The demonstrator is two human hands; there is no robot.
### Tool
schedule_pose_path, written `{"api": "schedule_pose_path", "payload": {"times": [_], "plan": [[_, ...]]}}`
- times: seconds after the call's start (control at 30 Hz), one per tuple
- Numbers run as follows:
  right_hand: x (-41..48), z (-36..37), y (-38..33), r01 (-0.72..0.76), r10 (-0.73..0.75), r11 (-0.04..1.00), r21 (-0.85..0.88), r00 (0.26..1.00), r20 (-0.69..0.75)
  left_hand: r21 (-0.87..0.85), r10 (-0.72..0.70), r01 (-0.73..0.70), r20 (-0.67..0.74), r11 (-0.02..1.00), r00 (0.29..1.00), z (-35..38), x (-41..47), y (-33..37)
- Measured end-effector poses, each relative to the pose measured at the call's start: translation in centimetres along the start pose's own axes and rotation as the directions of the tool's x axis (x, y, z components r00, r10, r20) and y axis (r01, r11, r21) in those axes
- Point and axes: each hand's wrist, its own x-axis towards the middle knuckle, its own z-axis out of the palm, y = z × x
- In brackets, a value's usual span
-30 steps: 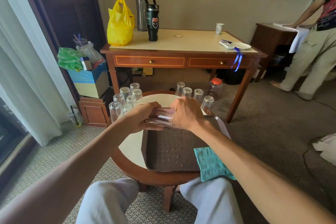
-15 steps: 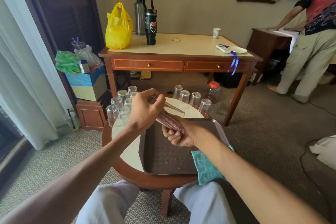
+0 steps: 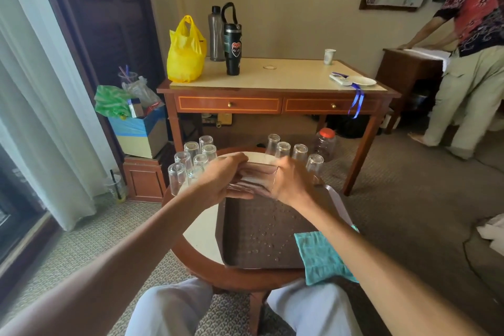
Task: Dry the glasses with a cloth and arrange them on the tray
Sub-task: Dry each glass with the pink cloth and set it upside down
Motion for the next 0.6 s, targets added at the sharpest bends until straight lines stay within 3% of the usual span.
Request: {"api": "schedule_pose_path", "payload": {"times": [0.03, 0.07, 0.13, 0.17, 0.23, 0.27, 0.33, 0.37, 0.4, 0.43, 0.5, 0.6], "plan": [[0.2, 1.0, -0.1, -0.145, 0.121, 0.982, 0.121, 0.975, 0.185, 0.059, 0.07, -0.068, -0.033, 0.996, 0.997, 0.1, 0.0, 0.1], [0.0, 1.6, -0.3, -0.299, 0.17, 0.906, 0.301, 0.906, 0.388, 0.147, 0.169, -0.158, -0.063, 0.976, 0.984, 0.1, 0.1, 0.1], [-0.8, 2.1, -0.2, -0.638, 0.089, 0.588, 0.498, 0.663, 0.744, 0.353, 0.401, -0.342, -0.109, 0.871, 0.909, 0.0, 0.4, -0.5], [-1.4, 1.5, -0.3, -0.726, -0.015, 0.458, 0.513, 0.571, 0.821, 0.418, 0.492, -0.406, -0.119, 0.813, 0.862, 0.0, 0.6, -0.9], [-1.8, 0.2, -0.3, -0.771, -0.1, 0.37, 0.519, 0.522, 0.847, 0.411, 0.572, -0.485, -0.117, 0.772, 0.812, -0.1, 1.0, -1.7], [-1.5, -0.3, -0.5, -0.738, -0.062, 0.414, 0.533, 0.561, 0.825, 0.372, 0.58, -0.507, -0.113, 0.778, 0.807, -0.2, 1.2, -2.0], [-1.1, -1.6, -1.4, -0.55, 0.104, 0.658, 0.514, 0.743, 0.661, 0.23, 0.501, -0.472, -0.084, 0.851, 0.861, -0.6, 1.5, -2.2], [-1.0, -2.2, -1.8, -0.396, 0.147, 0.808, 0.436, 0.852, 0.502, 0.116, 0.411, -0.404, -0.038, 0.907, 0.911, -0.9, 1.5, -2.0], [-1.0, -2.6, -2.1, -0.197, 0.099, 0.925, 0.323, 0.95, 0.296, -0.008, 0.299, -0.299, 0.034, 0.954, 0.954, -1.1, 1.4, -1.7], [-1.3, -3.1, -2.3, -0.018, 0.0, 0.98, 0.199, 0.996, 0.087, -0.093, 0.19, -0.18, 0.102, 0.979, 0.977, -1.3, 1.2, -1.5], [-1.9, -4.1, -2.6, 0.187, -0.19, 0.982, -0.033, 0.968, -0.165, -0.104, 0.034, -0.018, 0.157, 0.994, 0.987, -1.4, 0.9, -1.1], [-1.9, -5.1, -2.7, 0.25, -0.269, 0.962, -0.109, 0.935, -0.231, -0.037, -0.019, 0.024, 0.11, 0.999, 0.994, -1.0, 0.6, -0.3]]}}
